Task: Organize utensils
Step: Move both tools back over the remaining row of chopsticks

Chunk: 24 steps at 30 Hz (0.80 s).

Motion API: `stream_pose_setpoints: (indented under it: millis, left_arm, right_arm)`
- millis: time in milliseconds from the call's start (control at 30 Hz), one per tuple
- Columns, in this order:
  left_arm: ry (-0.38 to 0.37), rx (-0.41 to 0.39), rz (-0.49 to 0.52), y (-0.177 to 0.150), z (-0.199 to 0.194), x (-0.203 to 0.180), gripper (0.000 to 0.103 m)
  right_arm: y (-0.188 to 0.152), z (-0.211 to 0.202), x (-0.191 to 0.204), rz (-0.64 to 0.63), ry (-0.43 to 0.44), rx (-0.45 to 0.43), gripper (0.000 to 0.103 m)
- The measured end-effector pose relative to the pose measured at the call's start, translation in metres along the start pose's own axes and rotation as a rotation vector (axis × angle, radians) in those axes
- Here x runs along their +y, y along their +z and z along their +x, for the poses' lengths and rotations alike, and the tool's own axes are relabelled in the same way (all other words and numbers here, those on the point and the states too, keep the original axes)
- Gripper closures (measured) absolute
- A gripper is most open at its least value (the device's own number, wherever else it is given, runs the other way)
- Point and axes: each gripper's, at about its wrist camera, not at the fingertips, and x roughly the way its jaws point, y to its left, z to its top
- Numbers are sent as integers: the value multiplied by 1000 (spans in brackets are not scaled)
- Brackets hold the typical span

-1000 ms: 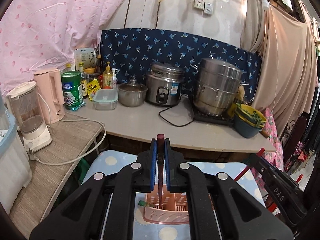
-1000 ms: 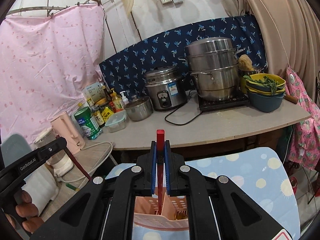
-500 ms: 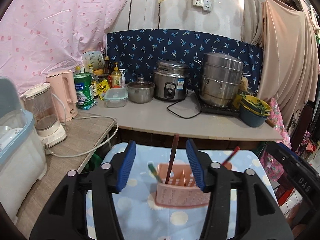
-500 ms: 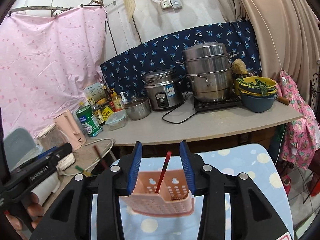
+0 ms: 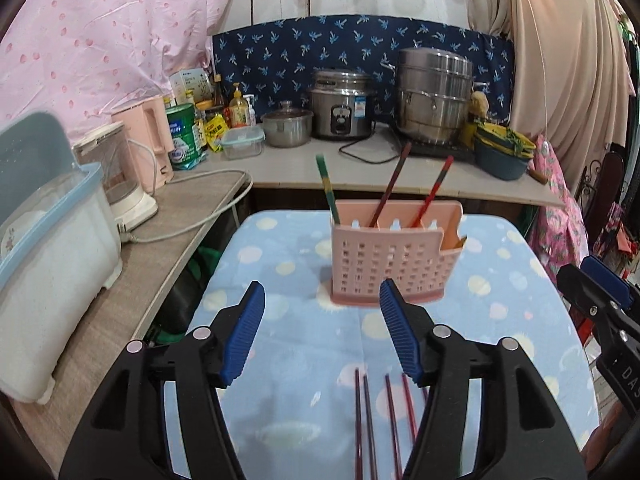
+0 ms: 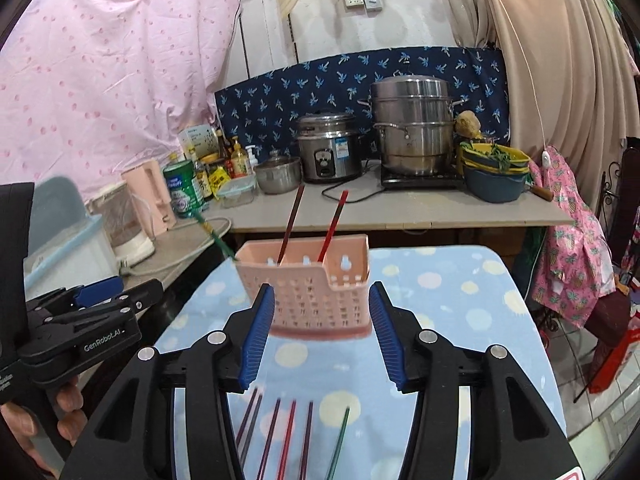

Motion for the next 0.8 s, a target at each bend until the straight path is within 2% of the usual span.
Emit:
stream_pose_setpoints:
  millis: [333,600,800]
  left_arm:
    - [26,55,5,-58,-14,6,46]
    - [48,101,15,-103,-18,7,46]
    - [59,120,15,-124,-22,8,46]
  right_arm:
    - [-69,-22,9,-7,-29,97,55]
    - [-102,-28,11,-23,-52,153,55]
    - [-125,-33,9,-14,-61,193,55]
